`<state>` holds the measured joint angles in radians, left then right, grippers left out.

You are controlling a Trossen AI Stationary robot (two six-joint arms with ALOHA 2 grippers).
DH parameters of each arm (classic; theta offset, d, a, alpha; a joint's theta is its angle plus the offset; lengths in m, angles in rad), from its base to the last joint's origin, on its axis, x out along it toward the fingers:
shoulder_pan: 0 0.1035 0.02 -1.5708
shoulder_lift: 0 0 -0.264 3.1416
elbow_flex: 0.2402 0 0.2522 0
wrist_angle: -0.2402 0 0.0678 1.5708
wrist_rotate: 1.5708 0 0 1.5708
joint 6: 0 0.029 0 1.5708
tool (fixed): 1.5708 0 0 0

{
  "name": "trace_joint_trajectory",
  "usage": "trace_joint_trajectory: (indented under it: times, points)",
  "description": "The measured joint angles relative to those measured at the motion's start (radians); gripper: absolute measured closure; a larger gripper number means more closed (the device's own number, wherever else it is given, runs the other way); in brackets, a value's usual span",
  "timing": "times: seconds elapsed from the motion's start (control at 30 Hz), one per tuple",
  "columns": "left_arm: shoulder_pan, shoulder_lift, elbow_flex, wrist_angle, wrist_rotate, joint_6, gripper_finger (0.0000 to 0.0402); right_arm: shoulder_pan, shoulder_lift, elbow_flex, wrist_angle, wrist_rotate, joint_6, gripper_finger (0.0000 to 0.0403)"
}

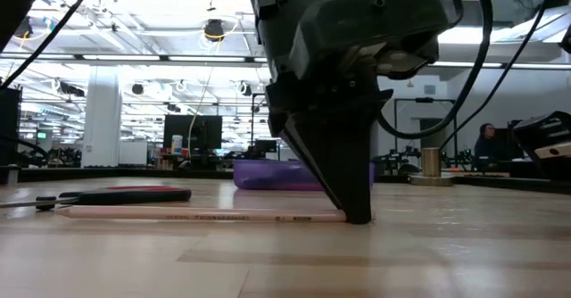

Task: Pick & place school supplies into a supply box
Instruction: Put the white pencil into the purple supply box

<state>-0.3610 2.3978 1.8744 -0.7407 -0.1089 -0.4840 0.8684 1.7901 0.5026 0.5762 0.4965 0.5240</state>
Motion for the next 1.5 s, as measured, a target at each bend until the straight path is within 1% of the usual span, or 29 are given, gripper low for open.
trace_joint_trajectory:
  times: [0.2,0.37,0.57,1.17,1.5]
  points:
    - [0.002,0.010,0.043,-0.006,-0.004,-0.011,0.0398,0.000,0.000,0.000,0.000,0.000,0.000,0.0402]
    - [0.003,0.023,0.134,-0.075,-0.027,0.009,0.0399,0.000,0.000,0.000,-0.001,-0.001,0.000,0.0402]
    - [0.010,0.026,0.205,-0.097,-0.063,0.054,0.0401,0.002,0.000,0.000,-0.002,-0.002,0.000,0.0402]
    - [0.042,0.023,0.263,-0.199,-0.083,0.126,0.0401,0.002,0.000,0.000,-0.024,-0.003,0.000,0.0402]
    - [0.104,0.020,0.356,-0.301,-0.109,0.204,0.0401,0.002,0.000,0.000,-0.046,-0.002,-0.003,0.0402]
